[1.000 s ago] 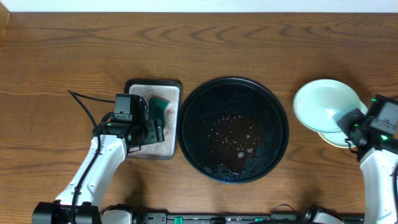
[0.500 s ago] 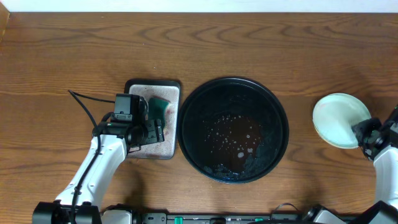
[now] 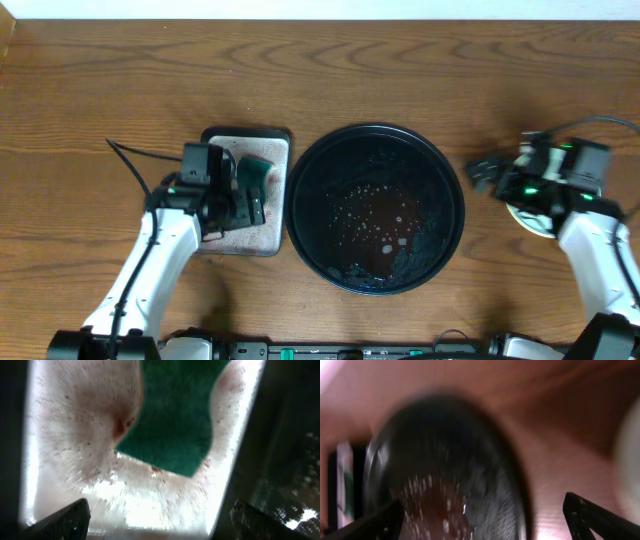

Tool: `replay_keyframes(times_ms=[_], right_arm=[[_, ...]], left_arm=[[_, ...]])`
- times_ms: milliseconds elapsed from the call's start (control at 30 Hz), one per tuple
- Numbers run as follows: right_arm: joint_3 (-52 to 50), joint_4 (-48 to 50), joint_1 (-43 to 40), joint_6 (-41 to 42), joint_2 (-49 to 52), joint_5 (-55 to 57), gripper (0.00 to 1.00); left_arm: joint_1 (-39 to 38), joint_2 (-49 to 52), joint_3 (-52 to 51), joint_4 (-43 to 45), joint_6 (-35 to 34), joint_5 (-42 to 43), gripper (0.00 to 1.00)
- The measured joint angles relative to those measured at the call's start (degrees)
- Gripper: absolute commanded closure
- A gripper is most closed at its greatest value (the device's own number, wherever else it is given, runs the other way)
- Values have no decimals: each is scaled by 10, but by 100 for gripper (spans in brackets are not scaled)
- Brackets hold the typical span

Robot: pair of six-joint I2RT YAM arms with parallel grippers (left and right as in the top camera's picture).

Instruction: Clean dirty plates on tray and stack at the side

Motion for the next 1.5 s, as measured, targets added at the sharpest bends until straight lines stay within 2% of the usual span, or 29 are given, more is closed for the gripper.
replay_keyframes(times_ms=[167,300,433,567,800,1000,1133,1500], right_arm=[[44,-136,132,-46,0,103,1],[65,-197,190,-55,-5,179,1],[63,-225,218,-53,-44,225,1],[31,-201,241,-48,-139,244,1],[-74,-145,266,-46,-374,269,1],[-95,-149,266,-46,-486,278,1],[-96,-165,267,-46,-504,279,1],[-98,-228,266,-46,-503,282,1]], left_arm=[[0,0,64,-99,-3,-1,9],[0,-4,64,-158,-4,-9,9],[0,-56,47,-163,-9,-13,9],[1,-191,-4,-148,-11,-16,9],[1,-503,-104,-102,-13,-26,9],[1,-651,-118,-103,-18,-26,9],[1,-685,-119,-108,-19,-26,9],[1,-685,-119,-122,-19,-26,8]])
